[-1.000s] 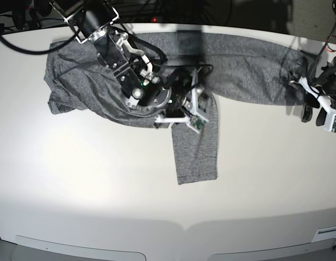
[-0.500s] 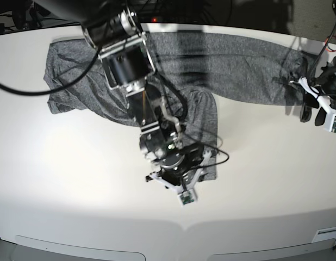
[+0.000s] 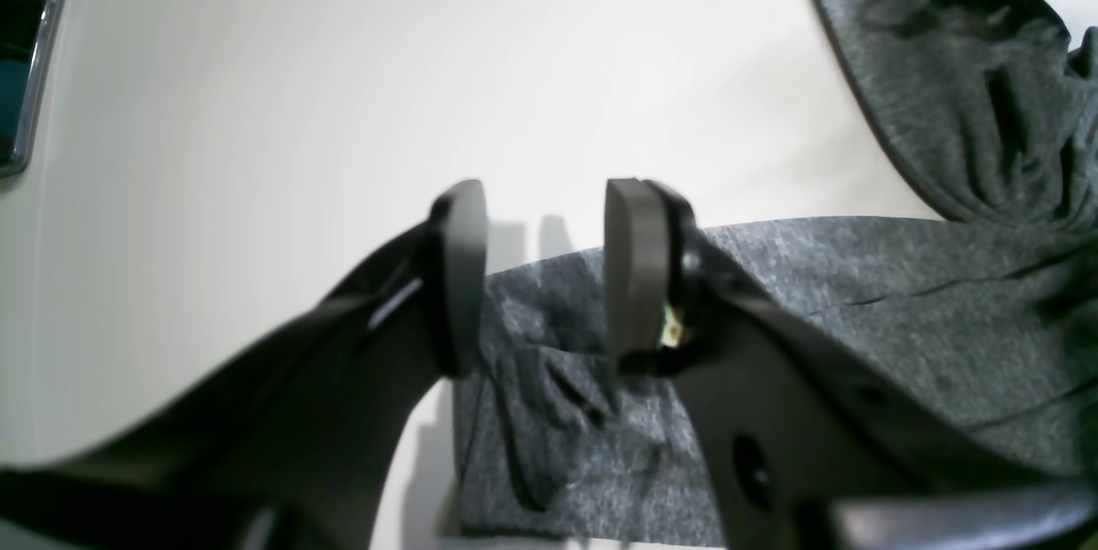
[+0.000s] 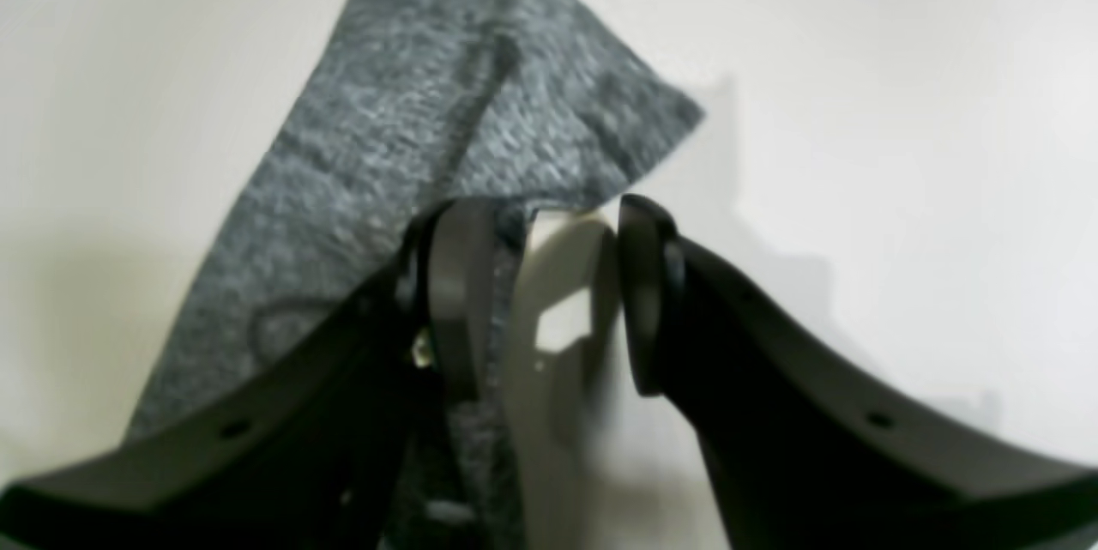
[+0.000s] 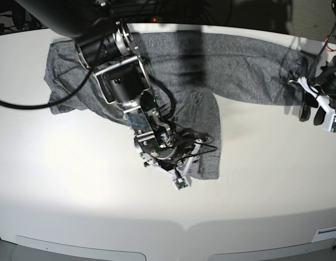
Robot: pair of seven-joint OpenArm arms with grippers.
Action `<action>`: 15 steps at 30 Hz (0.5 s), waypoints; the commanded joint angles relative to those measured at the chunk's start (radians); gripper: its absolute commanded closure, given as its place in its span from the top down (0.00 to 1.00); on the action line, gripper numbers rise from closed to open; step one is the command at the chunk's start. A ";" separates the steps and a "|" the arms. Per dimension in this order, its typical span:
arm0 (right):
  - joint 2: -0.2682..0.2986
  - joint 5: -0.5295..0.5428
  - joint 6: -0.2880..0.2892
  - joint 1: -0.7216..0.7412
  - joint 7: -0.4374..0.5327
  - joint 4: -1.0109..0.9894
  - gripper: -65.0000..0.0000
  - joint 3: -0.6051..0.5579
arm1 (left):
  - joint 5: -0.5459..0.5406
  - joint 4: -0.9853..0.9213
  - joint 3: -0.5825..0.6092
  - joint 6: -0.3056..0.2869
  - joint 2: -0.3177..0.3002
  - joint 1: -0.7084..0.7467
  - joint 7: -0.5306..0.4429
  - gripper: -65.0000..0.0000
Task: Fold the T-shirt properly
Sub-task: 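Drag the sleeve with the right gripper across the folded body toward the left gripper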
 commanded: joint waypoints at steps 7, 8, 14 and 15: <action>-0.009 0.043 0.178 0.022 -0.008 0.009 0.37 -0.249 | -0.003 0.018 -0.006 0.005 -0.014 -0.005 -0.019 0.35; -0.009 0.051 0.178 0.022 -0.003 0.010 0.37 -0.279 | -0.003 0.018 -0.006 0.005 -0.014 -0.005 -0.019 0.35; -0.009 0.064 0.280 0.022 0.005 0.014 0.37 -0.369 | -0.001 0.018 -0.006 0.005 -0.014 -0.005 -0.019 0.35; -0.009 0.064 0.280 0.022 0.013 0.014 0.37 -0.371 | 0.000 0.018 -0.006 0.005 -0.014 -0.005 -0.019 0.35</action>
